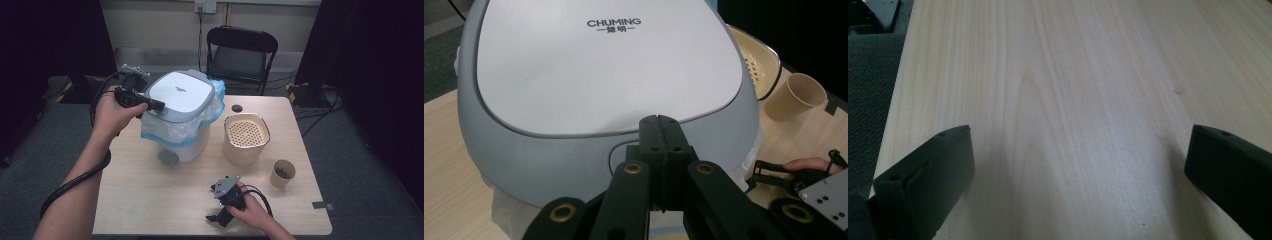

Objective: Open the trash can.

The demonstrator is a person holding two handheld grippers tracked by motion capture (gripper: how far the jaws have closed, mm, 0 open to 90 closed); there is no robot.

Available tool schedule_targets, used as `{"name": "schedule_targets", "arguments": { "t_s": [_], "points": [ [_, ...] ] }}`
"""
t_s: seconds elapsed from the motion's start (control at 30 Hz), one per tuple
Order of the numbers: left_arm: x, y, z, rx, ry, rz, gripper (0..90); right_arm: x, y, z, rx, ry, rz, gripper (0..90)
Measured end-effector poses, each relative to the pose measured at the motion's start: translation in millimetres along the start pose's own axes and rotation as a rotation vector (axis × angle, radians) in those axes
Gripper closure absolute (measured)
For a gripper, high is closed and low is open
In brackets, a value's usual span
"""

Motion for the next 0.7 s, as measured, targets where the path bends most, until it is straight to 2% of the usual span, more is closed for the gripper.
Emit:
{"name": "schedule_targets", "arguments": {
  "t_s": [0.1,0.3,0.53,0.6,0.7],
  "points": [
    [-1.3,-0.1,-0.1,-0.001,-0.005,0.008,90.0,0.0,0.0,0.0,0.0,0.0,0.0,0.0],
    [1.2,0.7,-0.7,-0.017,0.017,-0.025,90.0,0.0,0.0,0.0,0.0,0.0,0.0,0.0],
    [0.3,-0.5,-0.2,-0.017,0.011,-0.028,90.0,0.0,0.0,0.0,0.0,0.0,0.0,0.0],
    [0.8,-1.3,-0.5,-0.02,0.009,-0.016,90.0,0.0,0.0,0.0,0.0,0.0,0.0,0.0],
    [0.1,-2.0,0.1,-0.017,0.009,-0.027,90.0,0.0,0.0,0.0,0.0,0.0,0.0,0.0]
  ]
}}
Point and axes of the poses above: each handheld gripper's, and its own axes: z roughly backward along the jaws, y roughly out of its top, x roughly to its right, the point moved 2 cm from there along -z, roughly forward along the jaws, and after that the axes turned 4 degrees about z, right-handed, at the moved point
